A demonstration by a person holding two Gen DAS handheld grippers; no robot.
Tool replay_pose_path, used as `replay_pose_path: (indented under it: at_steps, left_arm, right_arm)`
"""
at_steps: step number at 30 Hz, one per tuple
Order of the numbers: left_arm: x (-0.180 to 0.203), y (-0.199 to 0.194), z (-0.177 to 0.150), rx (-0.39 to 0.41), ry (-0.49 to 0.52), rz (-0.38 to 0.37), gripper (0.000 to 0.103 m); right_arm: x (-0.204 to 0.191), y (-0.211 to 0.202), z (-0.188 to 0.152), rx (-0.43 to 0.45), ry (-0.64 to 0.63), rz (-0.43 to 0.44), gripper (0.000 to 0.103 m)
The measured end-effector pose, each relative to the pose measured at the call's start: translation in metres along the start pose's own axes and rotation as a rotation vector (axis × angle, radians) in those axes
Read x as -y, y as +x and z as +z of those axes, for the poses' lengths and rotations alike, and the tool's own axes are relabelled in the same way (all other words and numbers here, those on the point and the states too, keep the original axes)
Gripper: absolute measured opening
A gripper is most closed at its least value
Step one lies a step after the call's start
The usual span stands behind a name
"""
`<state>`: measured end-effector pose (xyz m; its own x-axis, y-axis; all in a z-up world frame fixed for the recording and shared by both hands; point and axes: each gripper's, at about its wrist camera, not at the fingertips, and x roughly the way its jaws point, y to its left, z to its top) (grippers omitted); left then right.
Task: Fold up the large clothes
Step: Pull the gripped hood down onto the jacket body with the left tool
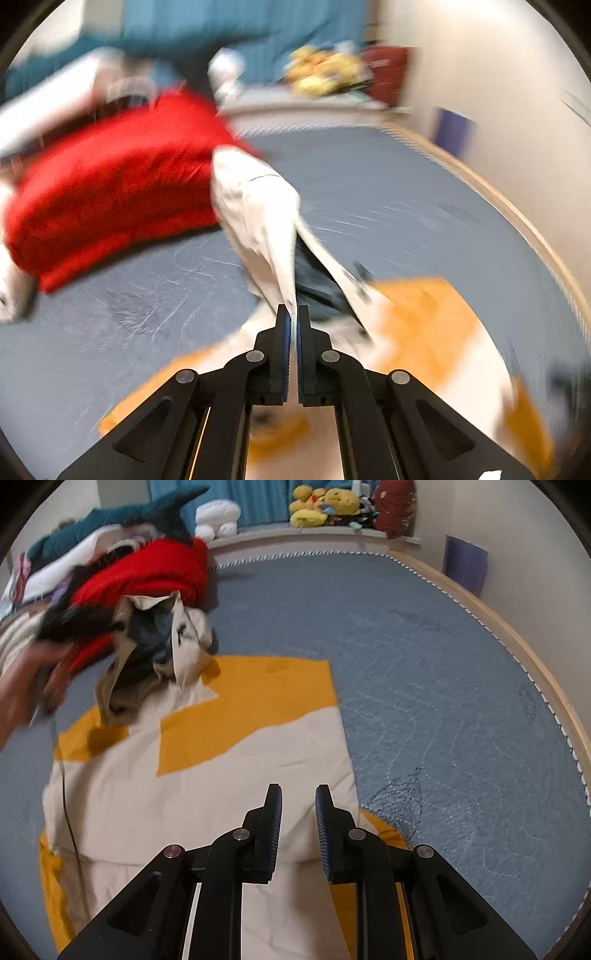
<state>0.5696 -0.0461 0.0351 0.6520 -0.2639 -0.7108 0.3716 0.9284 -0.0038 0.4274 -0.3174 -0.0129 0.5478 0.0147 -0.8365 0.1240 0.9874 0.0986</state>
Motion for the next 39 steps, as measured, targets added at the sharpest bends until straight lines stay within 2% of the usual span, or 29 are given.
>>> replay_pose_path:
  at_steps: [2,4,6,7,9,13,14,17,19,23,25,32,37,39]
  left_arm:
    - [0.025,-0.046,-0.049,-0.009,0.051,-0.009,0.002]
    - [0.04,-0.076,-0.101,-0.055,0.035,0.003,0.003]
    - [0.044,-0.099,-0.148,-0.115,-0.047,-0.009,0.004]
    - [0.045,-0.108,-0.163,-0.12,-0.09,-0.018,0.005]
    - [0.045,-0.13,-0.187,-0.101,-0.184,-0.014,0.013]
    - [0.023,-0.134,-0.204,-0.029,-0.348,-0.021,0.016]
    - [0.014,-0.123,-0.205,-0.051,-0.404,-0.026,0.017]
    - [-0.012,-0.092,-0.206,-0.085,-0.512,-0.086,0.019]
    - [-0.025,-0.07,-0.205,-0.124,-0.569,-0.093,0.02]
    - [-0.06,-0.041,-0.231,-0.165,-0.824,-0.208,0.022]
    - [-0.064,-0.03,-0.237,-0.177,-0.895,-0.276,0.026]
    - [-0.067,-0.007,-0.256,-0.234,-1.034,-0.354,0.03]
    - [-0.065,-0.007,-0.259,-0.249,-1.031,-0.37,0.026]
    - [-0.067,-0.009,-0.256,-0.238,-1.018,-0.347,0.004]
  right_arm:
    - [0.004,-0.009,0.002,0.022,0.034,0.017,0.02]
    - [0.008,-0.02,0.005,0.053,0.073,0.046,0.02]
    - [0.009,-0.028,0.006,0.079,0.105,0.077,0.02]
    - [0.009,-0.032,0.006,0.092,0.121,0.097,0.02]
    - [0.006,-0.038,0.005,0.112,0.136,0.137,0.022]
    - [-0.01,-0.042,0.003,0.117,0.133,0.243,0.041]
    - [-0.015,-0.04,0.002,0.107,0.131,0.272,0.043]
    - [-0.027,-0.025,-0.007,0.042,0.146,0.339,0.045]
    - [-0.034,-0.009,-0.012,-0.019,0.17,0.381,0.045]
    - [-0.05,0.022,-0.022,-0.118,0.177,0.427,0.045]
    - [-0.06,0.036,-0.026,-0.149,0.171,0.443,0.045]
    - [-0.084,0.064,-0.032,-0.217,0.169,0.508,0.045]
    - [-0.095,0.082,-0.035,-0.259,0.151,0.519,0.045]
    - [-0.098,0.086,-0.036,-0.261,0.147,0.514,0.045]
